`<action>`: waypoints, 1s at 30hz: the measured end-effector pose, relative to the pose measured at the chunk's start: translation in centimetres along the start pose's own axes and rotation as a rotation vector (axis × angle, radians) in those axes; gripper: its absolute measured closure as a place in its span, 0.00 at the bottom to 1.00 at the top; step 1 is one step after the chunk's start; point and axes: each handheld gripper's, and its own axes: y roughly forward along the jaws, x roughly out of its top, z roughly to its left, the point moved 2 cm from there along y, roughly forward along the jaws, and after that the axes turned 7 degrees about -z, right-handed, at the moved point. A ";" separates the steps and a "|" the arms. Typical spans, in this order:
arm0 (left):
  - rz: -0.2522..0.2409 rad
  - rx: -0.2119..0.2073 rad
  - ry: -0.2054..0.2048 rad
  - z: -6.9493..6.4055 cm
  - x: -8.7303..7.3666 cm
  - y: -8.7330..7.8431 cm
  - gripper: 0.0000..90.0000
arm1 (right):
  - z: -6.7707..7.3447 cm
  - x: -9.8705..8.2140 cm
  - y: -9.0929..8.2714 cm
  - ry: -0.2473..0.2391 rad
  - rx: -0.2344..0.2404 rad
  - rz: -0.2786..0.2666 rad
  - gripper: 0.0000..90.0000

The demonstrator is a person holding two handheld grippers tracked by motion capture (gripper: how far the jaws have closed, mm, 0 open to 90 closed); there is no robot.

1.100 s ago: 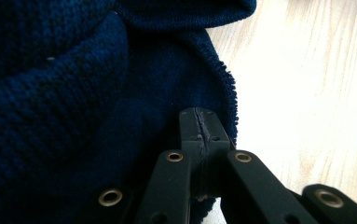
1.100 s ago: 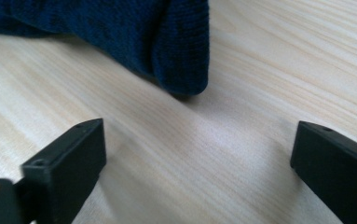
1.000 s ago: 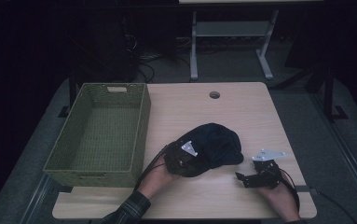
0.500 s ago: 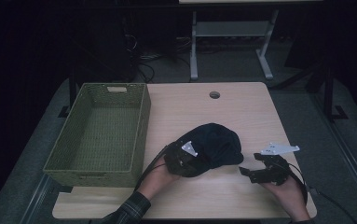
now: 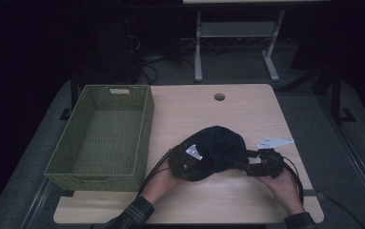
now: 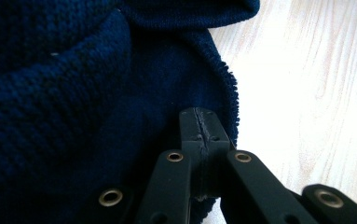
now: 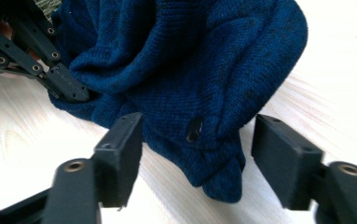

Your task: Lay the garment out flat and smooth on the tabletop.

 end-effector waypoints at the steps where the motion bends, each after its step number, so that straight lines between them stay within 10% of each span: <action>1: -0.001 -0.004 -0.006 0.1 0.0 0.0 1.00 | 0.0 0.0 0.2 -0.003 0.011 -0.002 0.50; 9: 0.000 -0.009 -0.011 0.1 0.0 0.0 1.00 | 0.0 0.1 0.1 -0.024 0.034 -0.024 0.84; 30: 0.002 -0.019 -0.019 0.2 0.1 0.0 1.00 | -0.3 4.8 -1.0 -0.044 0.002 -0.047 0.87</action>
